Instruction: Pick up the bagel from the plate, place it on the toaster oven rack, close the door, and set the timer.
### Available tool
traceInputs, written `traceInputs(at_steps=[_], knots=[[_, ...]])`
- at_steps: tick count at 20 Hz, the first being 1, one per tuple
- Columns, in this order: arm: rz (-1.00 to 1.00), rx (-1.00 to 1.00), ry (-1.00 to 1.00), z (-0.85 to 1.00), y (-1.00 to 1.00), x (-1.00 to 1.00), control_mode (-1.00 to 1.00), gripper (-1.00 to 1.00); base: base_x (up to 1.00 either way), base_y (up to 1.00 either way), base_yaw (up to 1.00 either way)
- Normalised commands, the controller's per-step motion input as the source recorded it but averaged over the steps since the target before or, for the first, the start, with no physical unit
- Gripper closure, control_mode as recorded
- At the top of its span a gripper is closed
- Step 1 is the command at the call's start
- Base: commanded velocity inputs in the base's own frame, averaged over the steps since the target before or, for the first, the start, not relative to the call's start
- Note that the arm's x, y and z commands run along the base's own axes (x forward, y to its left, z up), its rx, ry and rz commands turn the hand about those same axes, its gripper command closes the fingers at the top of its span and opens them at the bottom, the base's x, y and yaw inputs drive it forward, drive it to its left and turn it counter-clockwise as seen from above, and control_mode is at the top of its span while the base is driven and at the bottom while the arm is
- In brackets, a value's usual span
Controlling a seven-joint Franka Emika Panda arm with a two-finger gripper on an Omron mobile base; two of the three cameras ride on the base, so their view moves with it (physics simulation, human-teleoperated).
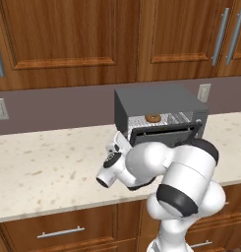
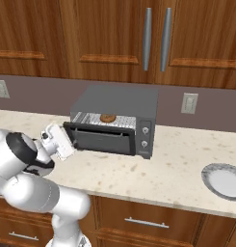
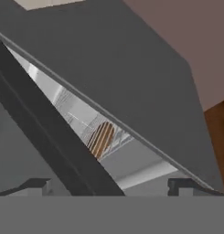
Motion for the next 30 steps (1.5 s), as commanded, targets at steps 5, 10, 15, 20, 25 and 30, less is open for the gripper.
traceInputs(at_steps=[5, 10, 15, 20, 25, 30], knots=[[0.34, -0.27, -0.06, 0.64, -0.21, 0.75, -1.0, -1.0, 0.0, 0.0, 0.0], [0.38, -0.33, -0.01, 0.24, -0.11, 0.1, -1.0, -1.0, 0.0, 0.0, 0.0], [0.36, -0.3, 0.0, 0.4, -0.05, 0.06, -1.0, -1.0, 0.0, 0.0, 0.0], [0.27, -0.14, 0.0, 0.98, 0.0, -0.02, -1.0, -1.0, 0.0, 0.0, 0.0], [0.19, -0.09, 0.0, 1.0, 0.01, -0.25, -1.0, -1.0, 0.0, 0.0, 0.0], [0.15, -0.02, 0.0, 1.0, 0.06, -0.95, -1.0, -1.0, 0.0, 0.0, 0.0]])
